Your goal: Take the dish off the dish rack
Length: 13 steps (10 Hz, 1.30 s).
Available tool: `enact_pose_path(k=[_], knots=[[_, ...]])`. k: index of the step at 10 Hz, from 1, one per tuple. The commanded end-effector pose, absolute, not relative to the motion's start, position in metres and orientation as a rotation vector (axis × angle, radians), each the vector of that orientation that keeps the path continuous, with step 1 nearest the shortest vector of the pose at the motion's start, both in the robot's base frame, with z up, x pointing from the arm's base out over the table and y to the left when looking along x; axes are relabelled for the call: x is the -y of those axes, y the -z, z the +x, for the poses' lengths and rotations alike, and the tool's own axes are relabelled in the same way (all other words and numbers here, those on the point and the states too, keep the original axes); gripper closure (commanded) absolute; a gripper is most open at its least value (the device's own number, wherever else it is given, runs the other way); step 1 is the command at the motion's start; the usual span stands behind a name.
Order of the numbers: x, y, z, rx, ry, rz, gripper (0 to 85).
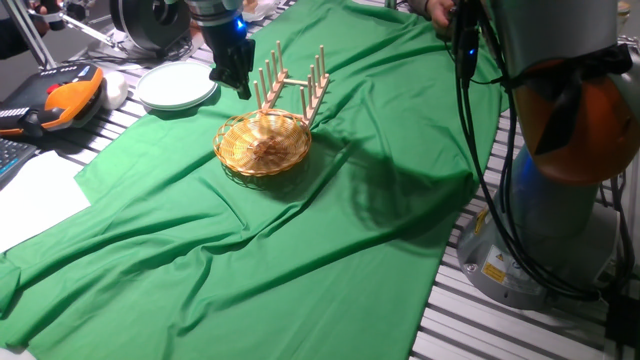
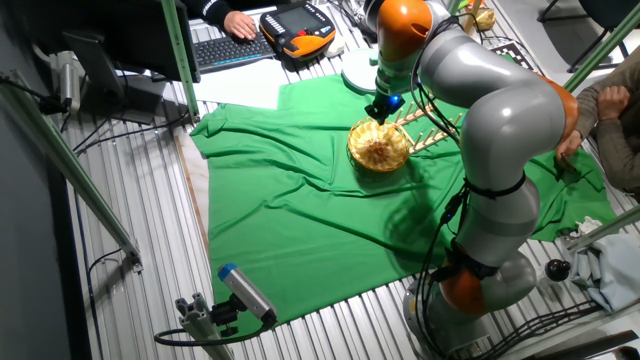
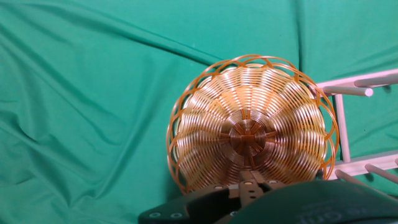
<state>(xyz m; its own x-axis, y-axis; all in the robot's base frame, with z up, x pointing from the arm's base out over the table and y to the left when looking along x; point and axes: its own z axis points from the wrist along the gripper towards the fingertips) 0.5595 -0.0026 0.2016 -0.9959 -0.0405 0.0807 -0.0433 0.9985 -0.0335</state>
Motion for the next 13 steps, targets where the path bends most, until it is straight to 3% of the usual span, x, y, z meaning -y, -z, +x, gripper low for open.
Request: enact_pose_path(k=[1, 13], knots=[[0.0027, -0.2015, 0.5596, 3.060, -0.054, 0.064, 85.0], [0.0069, -0.1997, 0.5607, 3.062, -0.065, 0.080, 85.0]])
